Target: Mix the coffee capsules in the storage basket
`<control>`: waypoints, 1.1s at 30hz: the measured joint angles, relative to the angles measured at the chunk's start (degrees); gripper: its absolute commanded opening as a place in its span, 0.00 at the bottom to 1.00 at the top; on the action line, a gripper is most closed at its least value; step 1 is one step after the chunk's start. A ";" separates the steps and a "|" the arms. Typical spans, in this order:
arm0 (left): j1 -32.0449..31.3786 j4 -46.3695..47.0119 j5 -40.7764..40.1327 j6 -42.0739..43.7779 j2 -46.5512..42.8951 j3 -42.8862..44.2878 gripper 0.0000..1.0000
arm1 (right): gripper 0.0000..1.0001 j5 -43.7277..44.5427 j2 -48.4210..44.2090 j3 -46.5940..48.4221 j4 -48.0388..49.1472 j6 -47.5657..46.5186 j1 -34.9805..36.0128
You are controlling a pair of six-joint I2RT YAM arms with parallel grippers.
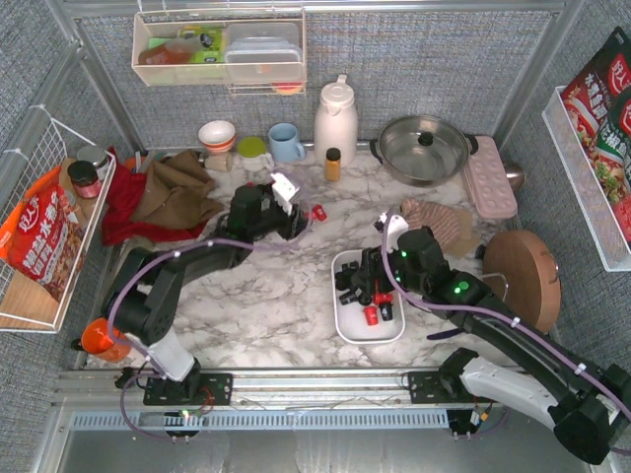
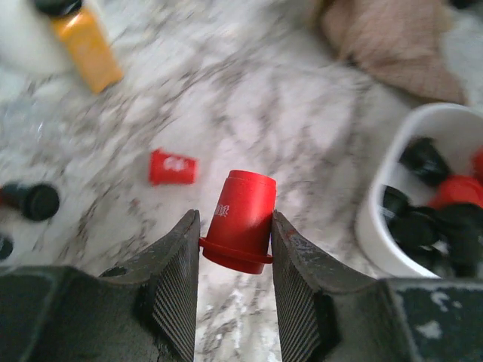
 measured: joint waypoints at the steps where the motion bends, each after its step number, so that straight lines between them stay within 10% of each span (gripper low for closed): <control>1: -0.31 5.44 2.12 0.66 -2.34 -4.15 0.34 | 0.66 0.24 -0.20 0.24 0.48 0.24 0.00; 10: -4.61 32.20 15.02 10.49 -13.77 -21.92 0.34 | 0.71 1.95 -1.55 -0.70 10.95 5.11 -0.04; 33: -12.13 33.81 21.22 18.78 -13.92 -23.67 0.34 | 0.59 -4.79 5.70 -2.95 27.69 14.25 0.13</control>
